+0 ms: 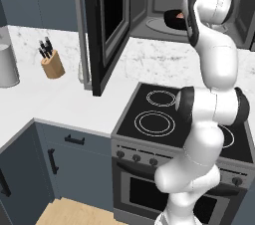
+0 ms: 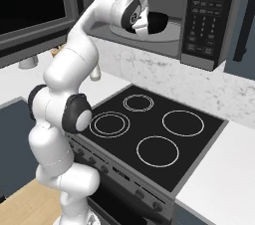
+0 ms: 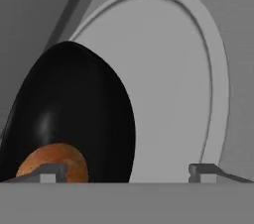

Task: Pick the onion from the sink and place it in the bowl. Then pick the bowl and place it in the microwave. Then close the microwave door and press the start button.

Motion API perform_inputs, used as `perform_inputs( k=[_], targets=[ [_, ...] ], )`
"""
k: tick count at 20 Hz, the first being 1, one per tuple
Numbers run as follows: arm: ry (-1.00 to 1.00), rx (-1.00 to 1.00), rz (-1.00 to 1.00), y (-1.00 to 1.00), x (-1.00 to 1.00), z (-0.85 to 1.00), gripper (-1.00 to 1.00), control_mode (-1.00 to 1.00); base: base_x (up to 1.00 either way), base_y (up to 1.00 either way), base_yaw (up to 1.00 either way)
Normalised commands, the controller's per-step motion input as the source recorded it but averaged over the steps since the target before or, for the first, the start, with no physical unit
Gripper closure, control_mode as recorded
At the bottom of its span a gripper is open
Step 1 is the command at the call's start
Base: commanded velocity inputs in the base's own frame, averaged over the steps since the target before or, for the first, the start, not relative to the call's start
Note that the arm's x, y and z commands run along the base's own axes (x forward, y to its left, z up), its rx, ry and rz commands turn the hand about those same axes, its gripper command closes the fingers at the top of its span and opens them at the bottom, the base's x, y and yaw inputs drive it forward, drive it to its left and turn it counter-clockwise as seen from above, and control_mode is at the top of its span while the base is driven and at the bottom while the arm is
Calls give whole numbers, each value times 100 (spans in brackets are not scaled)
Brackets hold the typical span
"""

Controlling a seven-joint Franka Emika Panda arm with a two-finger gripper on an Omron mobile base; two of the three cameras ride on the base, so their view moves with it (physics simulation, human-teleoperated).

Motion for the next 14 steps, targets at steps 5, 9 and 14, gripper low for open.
perform_inputs(
  k=[5,9,14],
  targets=[
    [-2,5,0,2,-90,3,-100,-100,0,0,0],
    [-4,7,0,13,-100,0,-100,-100,0,0,0],
    [-13,3,0,22,-100,0,-100,-100,0,0,0]
  ],
)
